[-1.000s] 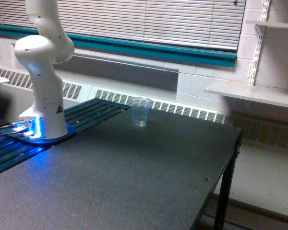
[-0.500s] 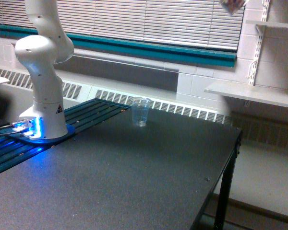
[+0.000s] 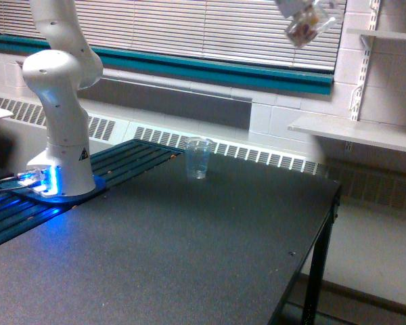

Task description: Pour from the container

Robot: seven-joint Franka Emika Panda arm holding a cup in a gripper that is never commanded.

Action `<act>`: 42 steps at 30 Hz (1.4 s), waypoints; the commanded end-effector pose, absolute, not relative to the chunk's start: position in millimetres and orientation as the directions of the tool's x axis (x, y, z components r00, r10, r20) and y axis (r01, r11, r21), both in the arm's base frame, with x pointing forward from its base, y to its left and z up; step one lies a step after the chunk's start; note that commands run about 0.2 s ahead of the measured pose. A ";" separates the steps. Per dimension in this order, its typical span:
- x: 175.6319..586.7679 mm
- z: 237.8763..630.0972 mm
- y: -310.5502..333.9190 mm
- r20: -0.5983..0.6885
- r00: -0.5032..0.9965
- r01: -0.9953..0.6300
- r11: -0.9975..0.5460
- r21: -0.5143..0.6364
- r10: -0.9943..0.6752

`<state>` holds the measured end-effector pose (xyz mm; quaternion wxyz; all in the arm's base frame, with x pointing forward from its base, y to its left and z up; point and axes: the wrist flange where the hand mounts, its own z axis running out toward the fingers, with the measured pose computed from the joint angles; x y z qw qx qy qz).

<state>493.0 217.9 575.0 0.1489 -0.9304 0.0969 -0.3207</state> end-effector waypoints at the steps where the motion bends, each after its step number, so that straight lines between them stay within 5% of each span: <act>1: 454.1 564.1 245.2 0.592 0.789 0.021 -0.955 -0.296 -0.166; 19: 359.3 505.1 273.0 0.559 0.829 0.152 -0.972 -0.181 0.025; 42: 294.5 428.6 241.0 0.437 0.897 0.124 -0.987 -0.099 0.069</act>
